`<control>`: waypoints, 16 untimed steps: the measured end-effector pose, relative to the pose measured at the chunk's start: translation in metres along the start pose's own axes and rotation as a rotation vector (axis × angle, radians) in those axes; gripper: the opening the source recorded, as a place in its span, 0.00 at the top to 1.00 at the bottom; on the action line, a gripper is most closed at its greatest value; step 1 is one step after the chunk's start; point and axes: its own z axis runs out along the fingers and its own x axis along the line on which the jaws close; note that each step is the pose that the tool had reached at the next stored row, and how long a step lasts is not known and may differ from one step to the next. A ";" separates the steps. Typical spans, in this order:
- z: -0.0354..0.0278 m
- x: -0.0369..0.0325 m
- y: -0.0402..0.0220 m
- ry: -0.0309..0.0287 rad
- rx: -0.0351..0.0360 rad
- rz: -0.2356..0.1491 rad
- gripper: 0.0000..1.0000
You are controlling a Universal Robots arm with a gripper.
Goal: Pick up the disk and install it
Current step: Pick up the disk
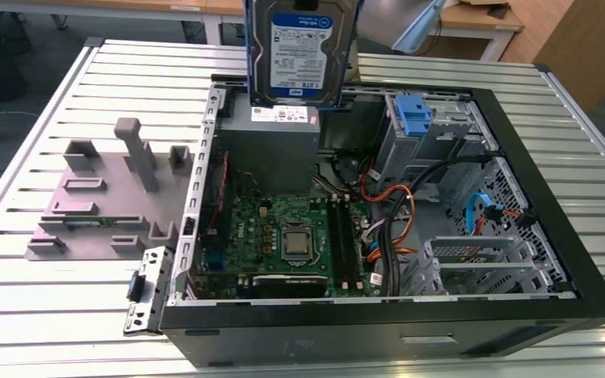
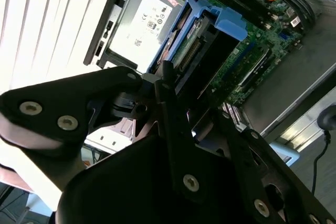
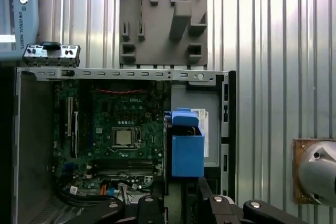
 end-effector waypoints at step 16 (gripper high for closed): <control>0.0018 0.0387 -0.0151 0.0001 -0.0001 0.000 0.65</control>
